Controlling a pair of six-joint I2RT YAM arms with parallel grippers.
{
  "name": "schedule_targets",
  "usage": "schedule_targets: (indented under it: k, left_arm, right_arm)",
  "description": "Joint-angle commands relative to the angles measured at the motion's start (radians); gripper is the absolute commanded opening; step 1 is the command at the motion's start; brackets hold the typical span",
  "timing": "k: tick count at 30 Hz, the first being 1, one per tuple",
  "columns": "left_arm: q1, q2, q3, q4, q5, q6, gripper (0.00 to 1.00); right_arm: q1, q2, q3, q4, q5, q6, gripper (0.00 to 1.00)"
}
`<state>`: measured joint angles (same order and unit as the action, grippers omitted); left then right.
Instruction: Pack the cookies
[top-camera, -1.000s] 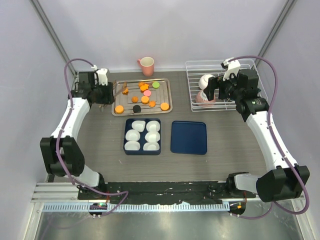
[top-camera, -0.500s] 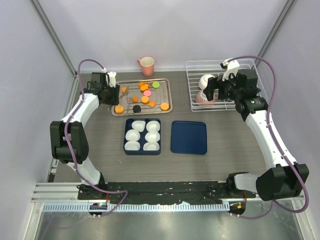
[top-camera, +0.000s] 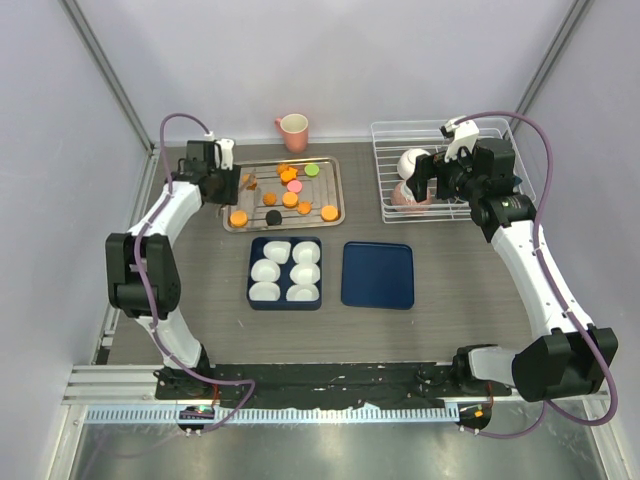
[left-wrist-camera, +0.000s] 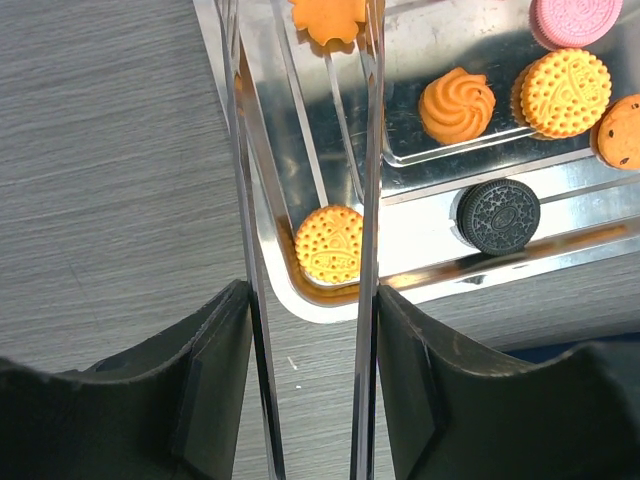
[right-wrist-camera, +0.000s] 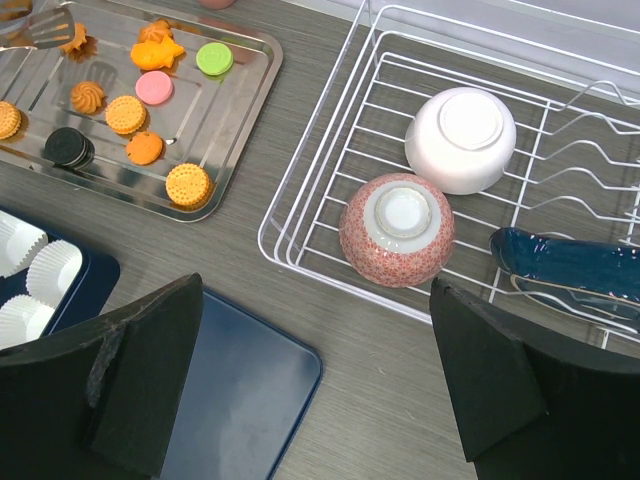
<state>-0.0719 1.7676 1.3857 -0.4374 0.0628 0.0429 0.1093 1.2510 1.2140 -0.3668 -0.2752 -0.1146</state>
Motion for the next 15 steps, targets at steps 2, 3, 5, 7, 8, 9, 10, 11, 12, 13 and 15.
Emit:
schedule_targets:
  k: [2,3,5,7,8,9,10,11,12,13,15]
  left_arm:
    - [-0.005,0.009,0.042,0.049,-0.011,0.012,0.54]
    - [-0.005,0.01,0.042,0.051,-0.008,0.012,0.54]
    - [-0.006,0.016,0.042,0.049,-0.004,0.009,0.54]
    - [-0.008,0.023,0.044,0.049,0.0,0.009,0.54]
    - [-0.009,0.023,0.042,0.049,0.002,0.009,0.55]
    - [-0.011,0.026,0.042,0.052,0.003,0.009,0.55]
    - [-0.011,0.029,0.042,0.051,0.005,0.008,0.55]
    - [-0.012,0.032,0.042,0.051,0.009,0.006,0.55]
    - [-0.011,0.033,0.042,0.051,0.015,0.006,0.55]
    - [-0.012,0.036,0.044,0.052,0.017,0.005,0.55]
    - [-0.016,0.039,0.044,0.051,0.022,0.006,0.55]
  right_arm:
    - [0.003,0.002,0.007,0.035,0.002,-0.01,1.0]
    - [0.003,0.001,0.007,0.037,0.002,-0.01,1.0]
    - [0.003,0.001,0.007,0.035,0.004,-0.01,1.0]
    - [0.004,0.002,0.007,0.035,0.005,-0.011,1.0]
    - [0.003,0.002,0.007,0.034,0.004,-0.011,1.0]
    - [0.003,0.002,0.007,0.035,0.004,-0.01,1.0]
    - [0.004,0.001,0.005,0.035,0.004,-0.011,1.0]
    - [0.004,0.001,0.007,0.035,0.007,-0.011,1.0]
    - [0.003,0.001,0.005,0.034,0.007,-0.011,1.0]
    - [0.003,0.002,0.005,0.035,0.007,-0.011,1.0]
    - [0.003,0.002,0.005,0.035,0.008,-0.013,1.0]
